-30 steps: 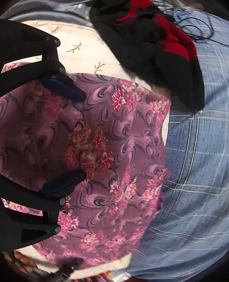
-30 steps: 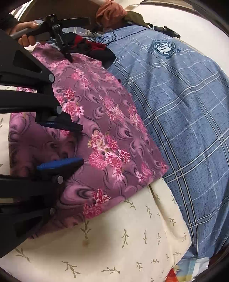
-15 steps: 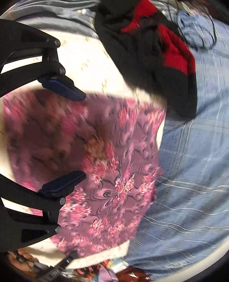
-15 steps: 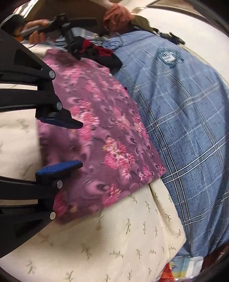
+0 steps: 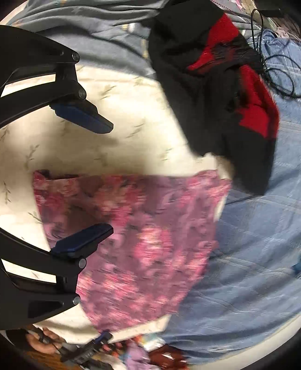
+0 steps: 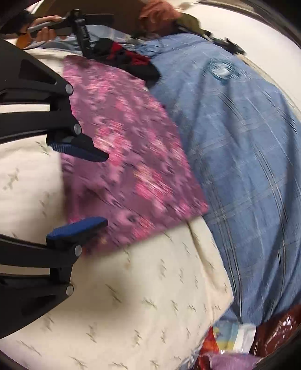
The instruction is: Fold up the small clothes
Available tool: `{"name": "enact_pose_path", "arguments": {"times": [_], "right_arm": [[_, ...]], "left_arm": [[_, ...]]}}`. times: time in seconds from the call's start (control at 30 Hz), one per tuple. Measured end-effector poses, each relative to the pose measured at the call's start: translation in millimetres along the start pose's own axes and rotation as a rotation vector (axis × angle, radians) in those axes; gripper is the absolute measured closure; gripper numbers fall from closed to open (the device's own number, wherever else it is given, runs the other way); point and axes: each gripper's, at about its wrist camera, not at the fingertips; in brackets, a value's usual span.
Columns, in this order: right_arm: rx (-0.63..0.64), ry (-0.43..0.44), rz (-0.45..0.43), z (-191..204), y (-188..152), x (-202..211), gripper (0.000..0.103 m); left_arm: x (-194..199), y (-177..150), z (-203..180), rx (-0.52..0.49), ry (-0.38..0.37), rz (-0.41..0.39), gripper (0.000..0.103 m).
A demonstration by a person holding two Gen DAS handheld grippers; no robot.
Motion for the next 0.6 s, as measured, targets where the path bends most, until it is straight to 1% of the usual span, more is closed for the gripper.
{"name": "enact_pose_path", "arguments": {"times": [0.07, 0.13, 0.2, 0.27, 0.4, 0.47, 0.5, 0.53, 0.57, 0.6], "right_arm": [[-0.037, -0.009, -0.010, -9, 18, -9, 0.047], [-0.083, -0.008, -0.018, -15, 39, -26, 0.044], [-0.121, -0.009, -0.017, -19, 56, -46, 0.043], [-0.159, -0.007, -0.007, -22, 69, -68, 0.043], [-0.229, -0.027, 0.022, -29, 89, -115, 0.043], [-0.243, -0.035, 0.035, -31, 94, -136, 0.043], [-0.239, -0.035, 0.049, -29, 97, -146, 0.043], [-0.219, -0.029, 0.049, -26, 99, -153, 0.053], [-0.188, -0.009, 0.045, -21, 102, -156, 0.083], [-0.137, 0.001, 0.048, -13, 105, -160, 0.101]], "left_arm": [[-9, 21, 7, 0.074, -0.034, 0.000, 0.022], [-25, 39, 13, 0.144, -0.070, 0.025, 0.022], [-47, 56, 17, 0.211, -0.085, 0.044, 0.022], [-66, 65, 20, 0.250, -0.084, 0.069, 0.022], [-99, 74, 19, 0.283, -0.101, 0.117, 0.022], [-109, 75, 14, 0.272, -0.117, 0.125, 0.022], [-109, 75, 9, 0.253, -0.118, 0.117, 0.022], [-110, 77, 4, 0.227, -0.119, 0.106, 0.029], [-107, 80, -4, 0.180, -0.106, 0.077, 0.071], [-107, 84, -9, 0.149, -0.081, 0.059, 0.096]]}}
Point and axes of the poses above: each gripper's, at about its wrist camera, not at the fingertips, and x roughly against the way its jaws point, z to its left, y to its top, and after that the axes turned 11 degrees about -z, right-handed
